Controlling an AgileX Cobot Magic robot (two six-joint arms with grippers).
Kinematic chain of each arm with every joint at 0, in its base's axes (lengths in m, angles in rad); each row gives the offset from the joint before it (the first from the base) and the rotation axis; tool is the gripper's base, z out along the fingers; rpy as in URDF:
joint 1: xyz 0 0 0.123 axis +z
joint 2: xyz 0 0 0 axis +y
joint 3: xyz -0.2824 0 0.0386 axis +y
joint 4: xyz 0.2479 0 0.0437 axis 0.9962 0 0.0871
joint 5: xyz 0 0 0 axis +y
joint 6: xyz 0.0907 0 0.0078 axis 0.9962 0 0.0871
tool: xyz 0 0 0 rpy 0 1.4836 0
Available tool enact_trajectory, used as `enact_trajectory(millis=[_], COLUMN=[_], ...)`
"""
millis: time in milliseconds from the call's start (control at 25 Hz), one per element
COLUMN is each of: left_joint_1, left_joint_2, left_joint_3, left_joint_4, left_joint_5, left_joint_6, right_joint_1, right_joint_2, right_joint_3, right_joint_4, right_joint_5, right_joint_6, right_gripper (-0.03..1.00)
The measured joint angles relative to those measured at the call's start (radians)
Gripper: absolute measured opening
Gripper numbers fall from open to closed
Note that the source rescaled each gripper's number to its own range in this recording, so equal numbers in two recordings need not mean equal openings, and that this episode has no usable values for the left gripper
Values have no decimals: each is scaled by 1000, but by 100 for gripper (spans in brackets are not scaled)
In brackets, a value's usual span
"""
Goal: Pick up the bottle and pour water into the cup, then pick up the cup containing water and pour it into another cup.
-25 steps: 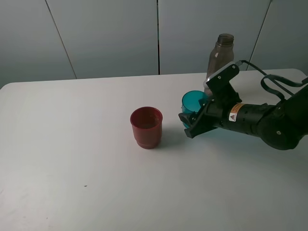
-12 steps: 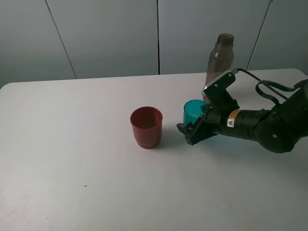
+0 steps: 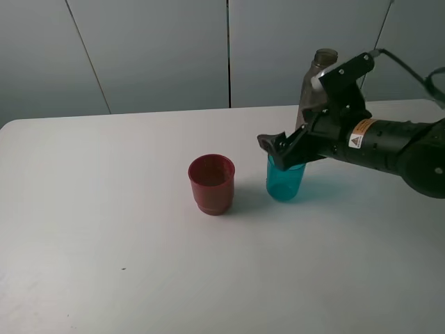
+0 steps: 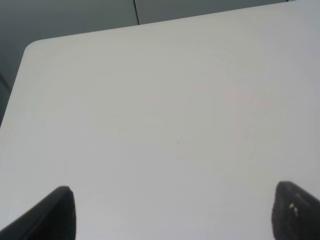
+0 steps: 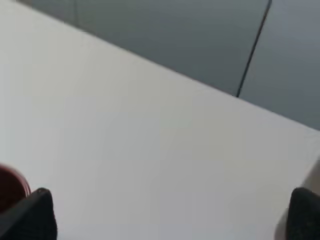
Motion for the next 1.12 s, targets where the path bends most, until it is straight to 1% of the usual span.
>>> enact_trajectory(millis=[80, 160, 240, 320, 400, 520, 600, 720, 840, 1120], left_joint_1=[0, 0, 0, 0, 0, 0, 0, 0, 0, 0], left_joint_2=[0, 0, 0, 0, 0, 0, 0, 0, 0, 0], left_joint_3=[0, 0, 0, 0, 0, 0, 0, 0, 0, 0], left_joint_4=[0, 0, 0, 0, 0, 0, 0, 0, 0, 0], left_joint_5=[0, 0, 0, 0, 0, 0, 0, 0, 0, 0], left_joint_6=[0, 0, 0, 0, 0, 0, 2, 2, 2, 2], right_joint_1=[0, 0, -2, -16, -46, -113, -169, -226, -237, -239], right_joint_2=[-127, -266, -381, -492, -589, -720, -801, -893, -959, -1070], right_joint_3=[0, -13, -44, -63, -78, -105, -113, -124, -135, -139], right_joint_4=[64, 107, 144, 176, 195, 206, 206, 206, 206, 206], right_joint_5=[126, 309, 551, 734, 892, 1077, 1167, 1289, 1408, 1625], right_joint_6=[41, 56, 63, 65, 67, 69, 66, 41, 10, -55], right_gripper=[99, 99, 99, 99, 99, 100, 100, 100, 100, 100])
